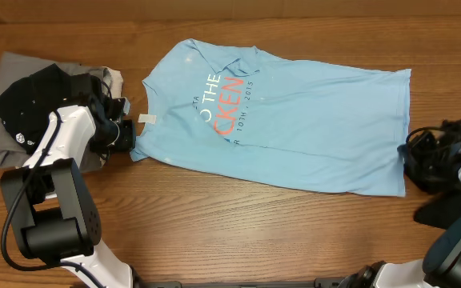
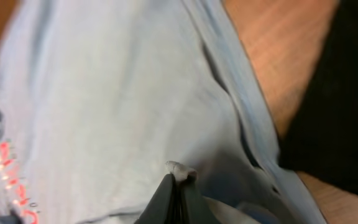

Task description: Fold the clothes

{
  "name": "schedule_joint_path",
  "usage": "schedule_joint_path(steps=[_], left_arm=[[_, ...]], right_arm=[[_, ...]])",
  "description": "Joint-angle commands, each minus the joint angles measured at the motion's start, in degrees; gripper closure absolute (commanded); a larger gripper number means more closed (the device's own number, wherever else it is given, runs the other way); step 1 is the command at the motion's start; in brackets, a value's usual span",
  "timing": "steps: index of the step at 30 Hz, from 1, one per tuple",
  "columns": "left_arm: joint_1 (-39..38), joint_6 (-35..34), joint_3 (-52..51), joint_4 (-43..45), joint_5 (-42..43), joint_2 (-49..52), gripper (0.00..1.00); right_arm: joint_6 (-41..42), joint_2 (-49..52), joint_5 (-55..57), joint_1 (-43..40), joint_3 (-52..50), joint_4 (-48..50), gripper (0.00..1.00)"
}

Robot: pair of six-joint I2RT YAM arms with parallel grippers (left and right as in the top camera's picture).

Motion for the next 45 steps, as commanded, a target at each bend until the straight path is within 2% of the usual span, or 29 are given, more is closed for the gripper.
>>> schedule_joint_path(steps=[1,6,7,8,9,10,14,17,21,29,34,37,42,43,45], left_arm=[[0.6,-1.2,0.0,0.3,0.9,0.3,0.77],[0.6,-1.1,0.0,0.3,0.9,0.3,0.74],[0.6,-1.1,0.0,0.2,0.9,0.3,0.69],[0.6,-1.1,0.0,0.2,1.0,0.3,0.56],[0.6,-1.1,0.0,0.2,1.5,0.3,0.45],[0.6,-0.6,0.0,0.3,2.6,0.3,0.39],[0.6,3.9,1.7,0.2,10.0,0.3,0.35],[0.5,4.7,5.3,-0.4,12.3,0.3,0.34],[-0.9,9.9,9.0,0.9,17.8,0.3,0.31],[-8.9,14.6,8.7,9.6,16.7,2.3,0.16],[-12.4,13.5,8.7,14.9,12.2,6.9,0.16],[-12.6,13.0,8.7,15.9,12.0,8.7,0.21],[-12.5,12.2,8.7,16.5,9.7,9.6,0.22],[-12.5,12.2,8.7,16.7,9.7,9.9,0.25],[-12.5,12.2,8.7,16.5,10.6,10.0,0.43]], right_arm=[[-1.2,-0.5,-0.4,0.3,1.2,0.0,0.96],[-1.2,-0.5,3.3,0.3,1.2,0.5,0.96],[-1.2,-0.5,4.0,0.3,1.2,0.5,0.96],[-0.8,-0.5,4.8,0.3,1.2,0.4,0.94],[-0.4,-0.5,5.5,0.3,1.2,0.2,0.76],[-0.2,-0.5,5.9,0.3,1.2,0.0,0.59],[0.8,-0.5,6.4,0.3,1.2,-0.5,0.58],[1.0,-0.5,6.4,0.3,1.2,-0.9,0.58],[1.0,-0.5,6.4,0.3,1.1,-1.7,0.57],[1.1,-0.5,6.4,0.3,-0.2,-1.6,0.57],[2.3,-0.5,6.3,0.3,-0.3,-1.8,0.57],[2.3,-0.5,6.4,0.3,-0.3,-2.2,0.56],[2.3,-0.5,6.4,0.3,-0.3,-2.4,0.56],[2.3,-0.5,6.4,0.3,-0.3,-2.4,0.56],[2.3,-0.5,6.4,0.3,-0.3,-2.4,0.57]])
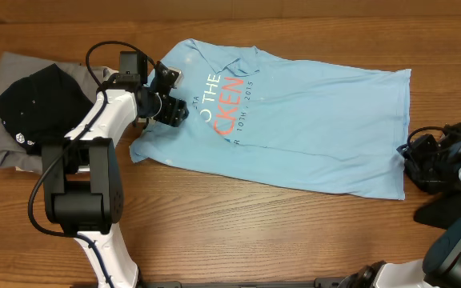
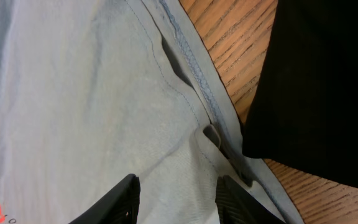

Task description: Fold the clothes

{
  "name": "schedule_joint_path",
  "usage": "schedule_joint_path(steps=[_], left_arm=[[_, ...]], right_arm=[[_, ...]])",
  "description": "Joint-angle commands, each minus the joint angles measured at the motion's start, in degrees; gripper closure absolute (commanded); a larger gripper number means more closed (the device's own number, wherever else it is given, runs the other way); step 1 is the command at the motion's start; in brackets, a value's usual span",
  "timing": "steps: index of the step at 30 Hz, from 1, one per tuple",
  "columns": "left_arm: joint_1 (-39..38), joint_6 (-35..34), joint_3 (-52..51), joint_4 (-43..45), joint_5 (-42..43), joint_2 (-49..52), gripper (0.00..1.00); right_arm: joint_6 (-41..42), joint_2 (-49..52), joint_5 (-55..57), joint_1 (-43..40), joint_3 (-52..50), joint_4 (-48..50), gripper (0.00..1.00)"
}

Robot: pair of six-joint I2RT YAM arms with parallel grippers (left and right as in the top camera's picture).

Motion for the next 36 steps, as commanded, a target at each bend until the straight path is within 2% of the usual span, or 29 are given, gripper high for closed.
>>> schedule_joint_path(steps=[1,5,7,15,26,33,34,36], left_arm=[[0.3,0.2,0.5,0.1,0.5,0.7,0.52],[0.3,-1.4,1.1,-0.8,1.1,0.7,0.89],[0.4,-1.5,2.6,-2.9,1.3,0.7,0.96],[3.0,-1.4,11.7,-10.1,1.3,0.7,0.96],[3.7,-1.4,12.0,-10.5,-1.3,0.7,0.95],[3.7,-1.4,12.0,-10.7,-1.5,0.7,0.93],[3.7,-1.4,12.0,-11.0,-1.5,0.7,0.93],[3.7,-1.3,12.0,-11.7,-1.5,0.7,0.93]], right_arm=[[0.2,-0.5,0.5,0.3,-0.3,0.1,0.57],[0.2,-0.5,0.6,0.3,-0.3,0.1,0.57],[0.2,-0.5,0.9,0.3,-0.3,0.1,0.56],[0.2,-0.5,1.7,0.3,-0.3,0.2,0.56],[0.2,2.0,4.7,0.3,-0.3,1.2,0.53],[0.4,7.8,1.2,0.3,-0.3,2.9,0.53],[0.3,8.1,-0.2,0.3,-0.3,3.1,0.54],[0.1,8.2,-1.2,0.3,-0.3,3.0,0.63]])
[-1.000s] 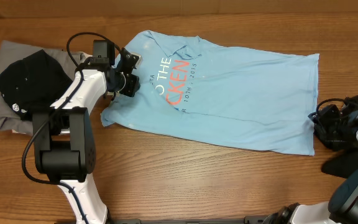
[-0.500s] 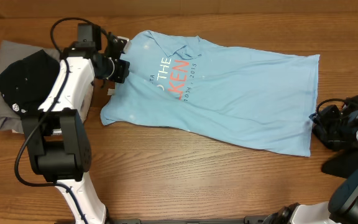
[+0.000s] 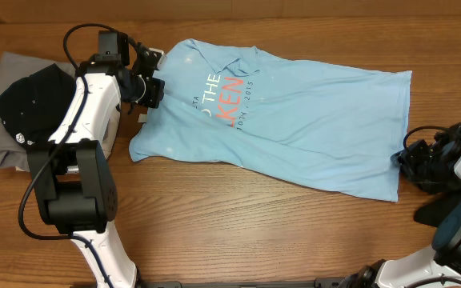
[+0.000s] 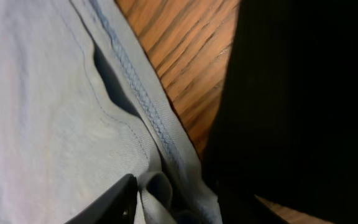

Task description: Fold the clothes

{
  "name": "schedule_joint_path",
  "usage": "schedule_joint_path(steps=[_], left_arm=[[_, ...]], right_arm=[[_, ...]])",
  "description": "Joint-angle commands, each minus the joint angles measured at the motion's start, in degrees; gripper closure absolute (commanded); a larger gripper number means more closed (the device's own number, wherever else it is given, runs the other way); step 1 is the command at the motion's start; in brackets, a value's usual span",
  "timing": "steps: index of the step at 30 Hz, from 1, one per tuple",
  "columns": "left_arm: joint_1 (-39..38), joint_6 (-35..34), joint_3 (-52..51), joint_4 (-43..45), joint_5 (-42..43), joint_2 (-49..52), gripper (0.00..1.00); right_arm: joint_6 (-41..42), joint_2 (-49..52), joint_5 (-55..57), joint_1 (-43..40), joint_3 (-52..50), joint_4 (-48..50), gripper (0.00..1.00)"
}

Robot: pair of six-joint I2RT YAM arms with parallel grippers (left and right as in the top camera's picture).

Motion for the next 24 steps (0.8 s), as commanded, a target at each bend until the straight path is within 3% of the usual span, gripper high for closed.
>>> schedule_joint_path(steps=[1,3,5,24], left_arm=[[0.0,-0.4,0.8,-0.6,-0.5,0.5,0.93],[0.0,-0.3,0.8,-0.5,-0.5,0.5,0.93],[-0.1,-0.3,0.8,-0.4,-0.5,0.5,0.93],[1.2,-0.4,0.8,-0.2,-1.9,0.5,0.96]], right_arm=[[0.2,0.1,-2.8,0.3,-0.3,0.1,0.67],[0.0,0.1,-2.8,0.3,-0.3,-0.3,0.76],[0.0,0.0,-3.1,0.3,-0.2,-0.9,0.96],[-2.6,-6.1,-0.8,0.2,2.1,-2.0,0.96]])
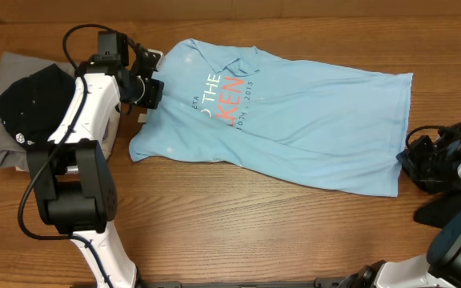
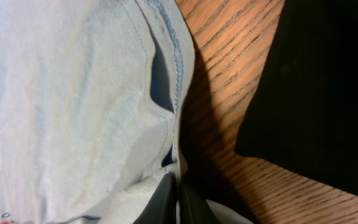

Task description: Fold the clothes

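A light blue T-shirt [image 1: 294, 120] with red and dark print lies spread across the wooden table [image 1: 238, 232]. My left gripper [image 1: 149, 90] sits at the shirt's upper left edge; the overhead view does not show how its jaws stand. My right gripper [image 1: 405, 160] is at the shirt's lower right corner. In the right wrist view the right gripper [image 2: 178, 190] is shut on the shirt's stitched hem [image 2: 178, 68], with the blue cloth [image 2: 73, 93] bunched between and over the fingertips.
A black cap [image 1: 30, 100] rests on folded grey clothing [image 1: 10, 152] at the far left, beside the left arm. A black surface [image 2: 316, 81] lies close to the right of the hem, and the right arm's dark body [image 1: 454, 160] is at the table's right edge.
My right gripper was open astride the shirt's hem and is now shut on it. The shirt's lower right corner has shifted slightly. The left arm has not moved.
First my right gripper was shut on the hem and my left was at the shirt's lower left corner. Then the right stood open and the left was over the shirt near the print. Later the left was at the upper left edge; now the right grips the hem again.
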{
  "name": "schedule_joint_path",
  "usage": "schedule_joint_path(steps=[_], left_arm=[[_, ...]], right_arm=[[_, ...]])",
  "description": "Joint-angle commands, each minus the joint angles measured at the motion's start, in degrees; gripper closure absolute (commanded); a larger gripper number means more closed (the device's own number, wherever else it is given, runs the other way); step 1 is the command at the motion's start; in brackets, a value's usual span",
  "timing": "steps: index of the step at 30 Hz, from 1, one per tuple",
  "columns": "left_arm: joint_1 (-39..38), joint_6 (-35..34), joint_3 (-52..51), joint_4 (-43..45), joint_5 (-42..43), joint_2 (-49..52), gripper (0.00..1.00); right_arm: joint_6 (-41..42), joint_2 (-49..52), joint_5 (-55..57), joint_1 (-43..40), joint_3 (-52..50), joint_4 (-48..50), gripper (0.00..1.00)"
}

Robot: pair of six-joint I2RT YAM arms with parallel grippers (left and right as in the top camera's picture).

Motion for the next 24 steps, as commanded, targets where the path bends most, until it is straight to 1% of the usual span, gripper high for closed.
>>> schedule_joint_path(steps=[1,6,9,16,22,24], left_arm=[[1.0,-0.4,0.8,0.2,-0.8,0.5,0.96],[1.4,-0.4,0.8,0.2,-0.8,0.5,0.96],[1.4,-0.4,0.8,0.2,-0.8,0.5,0.96],[1.5,-0.3,0.8,0.2,-0.8,0.5,0.96],[1.5,0.1,0.8,0.2,-1.9,0.5,0.93],[1.5,0.1,0.8,0.2,-2.3,0.5,0.89]], right_arm=[[-1.0,-1.2,2.4,0.0,1.6,1.0,0.96],[-0.9,-1.2,2.0,-1.1,1.6,3.9,0.96],[-1.3,-1.2,-0.6,-1.1,1.6,5.3,0.96],[-2.1,-1.2,-2.1,-1.0,1.6,6.0,0.96],[-3.3,-1.2,-2.0,-1.0,1.6,7.3,0.96],[-3.3,-1.2,-2.0,-1.0,1.6,7.6,0.96]])
